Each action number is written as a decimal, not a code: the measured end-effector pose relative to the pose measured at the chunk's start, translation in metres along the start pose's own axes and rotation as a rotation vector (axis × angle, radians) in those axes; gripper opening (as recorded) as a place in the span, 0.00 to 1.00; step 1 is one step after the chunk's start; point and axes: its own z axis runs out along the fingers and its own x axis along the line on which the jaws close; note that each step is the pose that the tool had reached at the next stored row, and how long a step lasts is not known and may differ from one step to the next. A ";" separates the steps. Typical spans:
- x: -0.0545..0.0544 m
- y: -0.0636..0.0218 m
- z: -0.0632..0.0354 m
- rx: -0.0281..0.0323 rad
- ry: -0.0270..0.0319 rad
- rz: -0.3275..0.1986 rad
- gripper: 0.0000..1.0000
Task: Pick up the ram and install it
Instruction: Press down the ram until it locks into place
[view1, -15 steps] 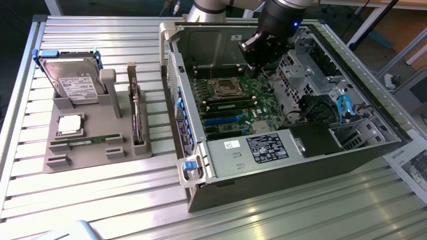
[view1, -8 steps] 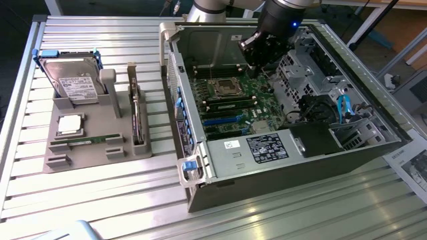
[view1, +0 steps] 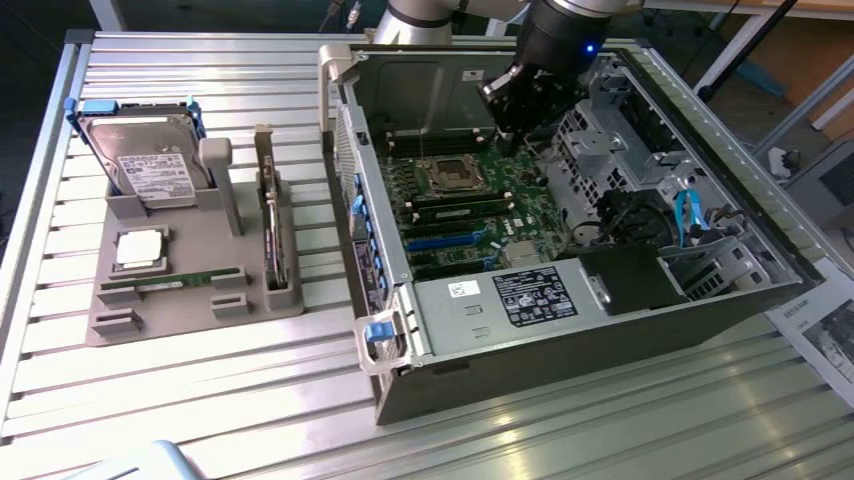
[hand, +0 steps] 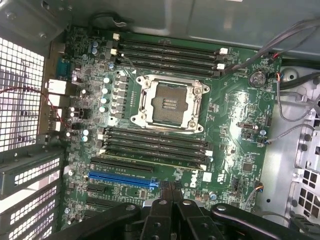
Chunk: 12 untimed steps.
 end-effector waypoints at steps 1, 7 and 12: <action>0.000 0.0000 0.0000 0.0000 -0.0001 0.000 0.10; 0.001 0.0017 0.0001 0.0016 -0.0127 0.000 0.10; 0.002 0.0018 0.0001 0.0029 -0.0209 0.000 0.10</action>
